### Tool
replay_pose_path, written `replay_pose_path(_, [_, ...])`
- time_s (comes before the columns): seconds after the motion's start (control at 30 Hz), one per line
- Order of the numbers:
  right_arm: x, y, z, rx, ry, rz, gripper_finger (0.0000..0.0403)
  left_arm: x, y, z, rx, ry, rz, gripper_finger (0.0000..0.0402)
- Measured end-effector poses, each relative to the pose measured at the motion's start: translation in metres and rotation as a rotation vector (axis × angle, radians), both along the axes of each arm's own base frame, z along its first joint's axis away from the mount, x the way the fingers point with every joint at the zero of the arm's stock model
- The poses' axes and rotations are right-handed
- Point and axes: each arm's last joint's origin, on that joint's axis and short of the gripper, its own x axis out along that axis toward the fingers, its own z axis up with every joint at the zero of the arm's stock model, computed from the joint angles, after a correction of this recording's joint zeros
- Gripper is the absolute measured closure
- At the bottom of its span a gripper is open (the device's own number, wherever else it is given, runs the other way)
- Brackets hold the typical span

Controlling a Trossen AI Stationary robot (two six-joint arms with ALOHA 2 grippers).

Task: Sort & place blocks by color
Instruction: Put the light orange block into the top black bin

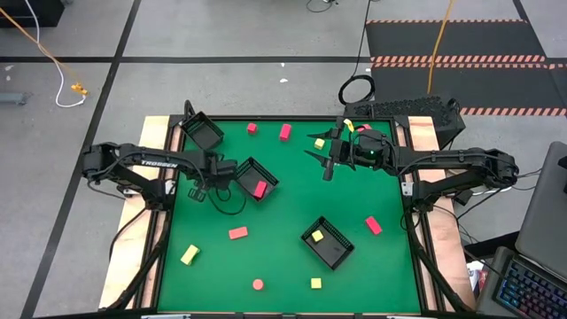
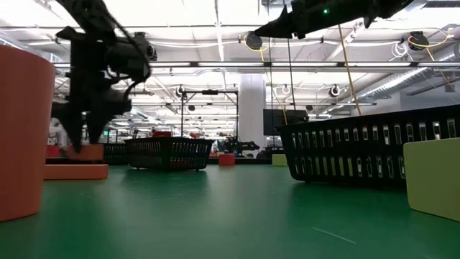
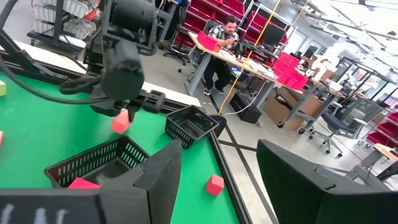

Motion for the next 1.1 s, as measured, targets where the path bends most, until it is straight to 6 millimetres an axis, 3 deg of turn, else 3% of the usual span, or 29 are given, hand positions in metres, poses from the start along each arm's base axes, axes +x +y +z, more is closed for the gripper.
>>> replay_pose_path(0.3, [0.000, 0.000, 0.000, 0.002, 0.000, 0.000, 0.0197, 0.006, 0.022, 0.036, 0.157, 0.028, 0.088, 0.0278])
replay_pose_path(0.57, [0.000, 0.000, 0.000, 0.001, 0.001, 0.000, 0.0197, -0.012, 0.064, 0.058, 0.256, -0.098, 0.462, 0.0278])
replay_pose_path(0.87, [0.000, 0.000, 0.000, -0.001, 0.002, 0.000, 0.0197, -0.047, 0.119, 0.066, 0.340, -0.238, 0.937, 0.0278])
replay_pose_path(1.1, [0.000, 0.000, 0.001, -0.003, -0.006, 0.000, 0.0197, -0.055, 0.142, 0.067, 0.279, -0.433, 1.083, 0.0278])
